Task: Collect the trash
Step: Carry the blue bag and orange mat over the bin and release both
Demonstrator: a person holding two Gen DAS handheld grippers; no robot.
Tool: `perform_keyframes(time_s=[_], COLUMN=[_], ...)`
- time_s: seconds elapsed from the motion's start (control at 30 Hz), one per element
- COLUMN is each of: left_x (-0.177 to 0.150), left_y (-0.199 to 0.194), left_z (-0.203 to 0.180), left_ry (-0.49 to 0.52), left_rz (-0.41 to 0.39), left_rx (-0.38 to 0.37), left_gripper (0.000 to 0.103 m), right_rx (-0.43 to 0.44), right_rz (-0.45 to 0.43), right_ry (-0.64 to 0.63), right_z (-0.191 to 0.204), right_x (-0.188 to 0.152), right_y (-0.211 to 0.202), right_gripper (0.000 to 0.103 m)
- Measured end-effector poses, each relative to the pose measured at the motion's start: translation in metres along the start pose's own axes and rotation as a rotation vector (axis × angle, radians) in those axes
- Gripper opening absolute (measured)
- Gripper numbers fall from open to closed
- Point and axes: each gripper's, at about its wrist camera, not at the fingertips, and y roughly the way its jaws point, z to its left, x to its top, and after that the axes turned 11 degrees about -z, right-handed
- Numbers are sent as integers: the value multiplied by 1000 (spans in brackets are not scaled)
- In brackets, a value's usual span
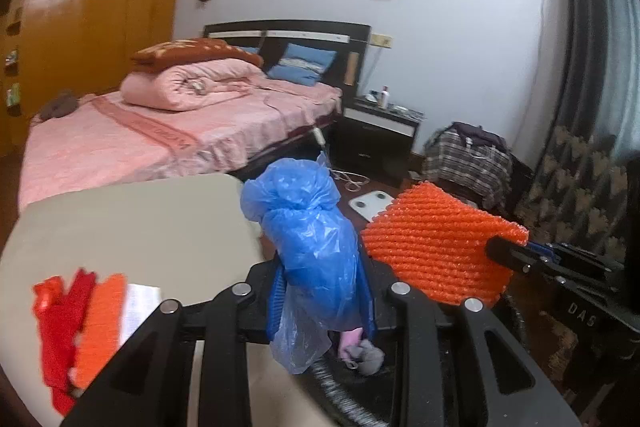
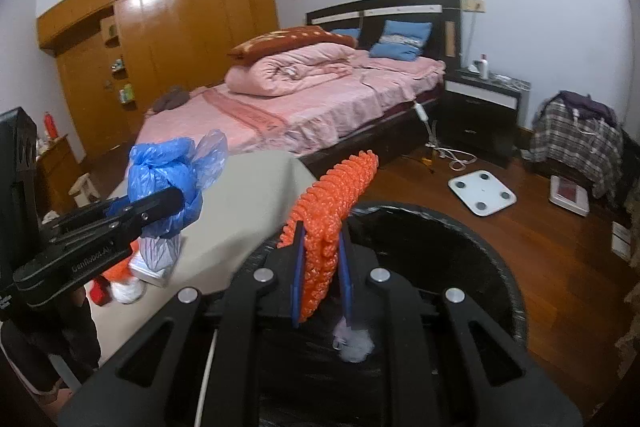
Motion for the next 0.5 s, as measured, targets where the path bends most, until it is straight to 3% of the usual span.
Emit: perform_keyframes(time_s=[0.4,0.5], left_x=[-5,-8], left_y=[45,52], left_z=[-57,-62], left_ry=[28,32], left_rz=[32,46], left_rx=[-133,-158], left_gripper=[32,46], right_rx=[-138,-160], right_rz=[21,26], right_ry=[41,47], right_z=[-56,-62], right_x=[-20,-25], right_y=[-12,-13], right_gripper=[17,18])
